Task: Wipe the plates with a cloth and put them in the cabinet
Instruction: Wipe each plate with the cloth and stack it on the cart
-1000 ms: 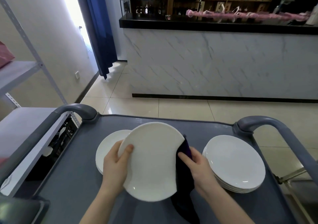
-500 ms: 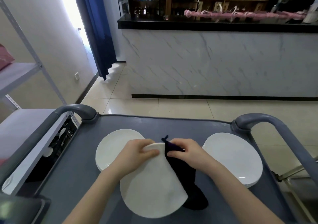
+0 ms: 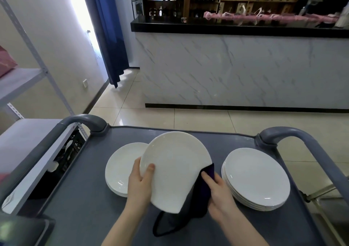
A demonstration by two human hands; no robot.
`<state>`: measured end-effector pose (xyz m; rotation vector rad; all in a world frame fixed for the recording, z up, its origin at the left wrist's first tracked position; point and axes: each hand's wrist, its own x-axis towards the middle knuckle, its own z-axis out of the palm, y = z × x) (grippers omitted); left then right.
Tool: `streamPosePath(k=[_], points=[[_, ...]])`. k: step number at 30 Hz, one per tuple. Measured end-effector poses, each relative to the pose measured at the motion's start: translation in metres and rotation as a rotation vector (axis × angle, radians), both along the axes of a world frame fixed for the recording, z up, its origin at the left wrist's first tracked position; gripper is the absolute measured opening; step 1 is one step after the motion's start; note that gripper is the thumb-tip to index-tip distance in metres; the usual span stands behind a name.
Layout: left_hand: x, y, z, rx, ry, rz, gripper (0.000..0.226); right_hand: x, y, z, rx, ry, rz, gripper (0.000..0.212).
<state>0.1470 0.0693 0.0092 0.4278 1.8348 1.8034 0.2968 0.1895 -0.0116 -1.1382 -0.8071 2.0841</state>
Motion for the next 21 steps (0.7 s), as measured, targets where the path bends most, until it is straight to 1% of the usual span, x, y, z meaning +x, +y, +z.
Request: streamPosePath(k=[1,3,7,9,11,14,15,17,18,20,21], points=[[-0.004,-0.003,0.001,-0.013,0.035,-0.044,0.018,0.003,0.003,0.001,0.031,-0.016,0.03,0.02],[-0.016,-0.01,0.008,-0.046,0.127,-0.167,0.014,0.006,0.016,0.008,0.166,-0.076,0.105,0.019],[-0.038,-0.011,0.024,-0.226,0.369,-0.461,0.015,0.001,0.042,0.039,0.55,-0.265,0.329,0.015],[-0.044,-0.007,0.03,-0.283,0.459,-0.545,0.019,-0.009,0.045,0.051,0.718,-0.381,0.471,0.011],[-0.046,-0.002,0.033,-0.339,0.545,-0.61,0.019,-0.021,0.042,0.057,0.862,-0.493,0.57,0.008],[-0.044,0.004,0.033,-0.439,0.677,-0.727,0.008,-0.034,0.031,0.06,0.977,-0.558,0.692,0.007],[-0.043,0.003,0.031,-0.442,0.703,-0.73,0.008,-0.036,0.028,0.059,1.003,-0.562,0.719,0.007],[-0.041,-0.001,0.028,-0.383,0.693,-0.679,0.009,-0.036,0.026,0.06,1.017,-0.549,0.716,0.005],[-0.04,-0.005,0.027,-0.332,0.657,-0.634,0.011,-0.034,0.027,0.06,1.008,-0.535,0.694,0.004],[-0.04,-0.012,0.026,-0.221,0.514,-0.516,0.011,-0.027,0.033,0.059,0.951,-0.503,0.62,0.005],[-0.04,-0.016,0.026,-0.165,0.435,-0.443,0.012,-0.021,0.037,0.057,0.882,-0.468,0.571,0.003]])
